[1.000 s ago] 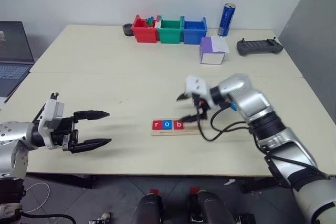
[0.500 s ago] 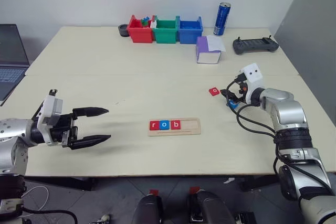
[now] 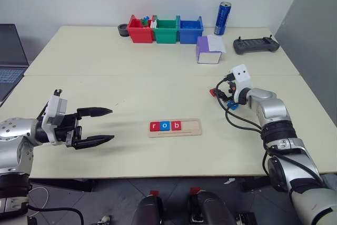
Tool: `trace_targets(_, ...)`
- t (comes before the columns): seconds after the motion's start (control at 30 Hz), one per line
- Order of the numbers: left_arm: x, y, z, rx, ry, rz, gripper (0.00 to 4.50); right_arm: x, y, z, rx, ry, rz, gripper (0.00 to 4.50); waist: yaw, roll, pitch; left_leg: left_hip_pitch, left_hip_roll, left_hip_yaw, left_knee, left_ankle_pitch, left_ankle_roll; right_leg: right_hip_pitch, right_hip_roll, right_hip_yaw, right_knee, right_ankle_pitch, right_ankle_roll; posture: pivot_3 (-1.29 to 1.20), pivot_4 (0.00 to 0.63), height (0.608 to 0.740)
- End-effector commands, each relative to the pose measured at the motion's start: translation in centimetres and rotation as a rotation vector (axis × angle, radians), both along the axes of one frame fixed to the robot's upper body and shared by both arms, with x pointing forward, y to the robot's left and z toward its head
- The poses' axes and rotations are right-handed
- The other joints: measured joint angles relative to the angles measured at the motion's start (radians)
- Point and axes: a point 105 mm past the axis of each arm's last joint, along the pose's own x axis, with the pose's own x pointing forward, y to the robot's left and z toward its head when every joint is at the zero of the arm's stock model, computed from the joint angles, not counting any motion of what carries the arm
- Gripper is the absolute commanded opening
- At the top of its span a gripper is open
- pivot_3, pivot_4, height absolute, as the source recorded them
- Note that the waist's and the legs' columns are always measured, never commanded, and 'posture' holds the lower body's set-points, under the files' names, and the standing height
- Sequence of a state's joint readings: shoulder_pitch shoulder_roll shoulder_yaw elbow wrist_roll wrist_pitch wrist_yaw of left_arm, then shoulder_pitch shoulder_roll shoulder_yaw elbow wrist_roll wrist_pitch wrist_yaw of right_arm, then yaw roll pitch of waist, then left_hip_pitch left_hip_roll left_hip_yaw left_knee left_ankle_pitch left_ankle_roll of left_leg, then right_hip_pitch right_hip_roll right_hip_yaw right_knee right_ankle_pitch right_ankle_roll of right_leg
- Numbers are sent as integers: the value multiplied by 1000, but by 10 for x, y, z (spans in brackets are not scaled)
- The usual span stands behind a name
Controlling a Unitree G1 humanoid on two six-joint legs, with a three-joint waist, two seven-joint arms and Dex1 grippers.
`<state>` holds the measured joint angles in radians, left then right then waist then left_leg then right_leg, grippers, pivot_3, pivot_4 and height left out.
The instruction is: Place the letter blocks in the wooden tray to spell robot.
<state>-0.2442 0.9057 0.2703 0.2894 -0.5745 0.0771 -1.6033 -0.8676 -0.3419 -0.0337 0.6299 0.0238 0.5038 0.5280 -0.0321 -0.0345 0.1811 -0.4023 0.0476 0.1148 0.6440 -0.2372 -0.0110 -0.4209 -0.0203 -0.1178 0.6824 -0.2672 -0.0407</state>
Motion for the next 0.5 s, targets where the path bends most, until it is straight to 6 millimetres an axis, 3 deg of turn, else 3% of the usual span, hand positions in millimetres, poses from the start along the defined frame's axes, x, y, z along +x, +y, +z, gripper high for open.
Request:
trace_targets(0.03, -2, 6, 11, 16, -44, 15, 4500, 6, 14, 14, -1, -55, 22, 4458, -1, 0, 0, 0, 0, 0, 0, 0, 0, 0, 0, 0, 0, 0, 0, 0, 150, 740)
trace_targets(0.27, -1, 6, 11, 14, -47, 20, 4500, 11, 22, -15, 3, 18, -44, 4458, 0, 0, 0, 0, 0, 0, 0, 1, -2, 0, 0, 0, 0, 0, 0, 0, 150, 740)
trace_targets(0.37, -1, 7, 12, 16, -49, 22, 4500, 12, 19, -18, 13, 25, -71, 3862, 0, 0, 0, 0, 0, 0, 1, 1, -1, 1, 0, 0, 0, 0, 0, 0, 150, 740)
trace_targets(0.5, 0, 7, 12, 19, -48, 21, 4500, 13, 15, -12, 37, 3, -97, 2598, 0, 0, 0, 0, 0, 0, 0, 1, -1, 1, 0, 0, 0, 0, 0, 0, 150, 740)
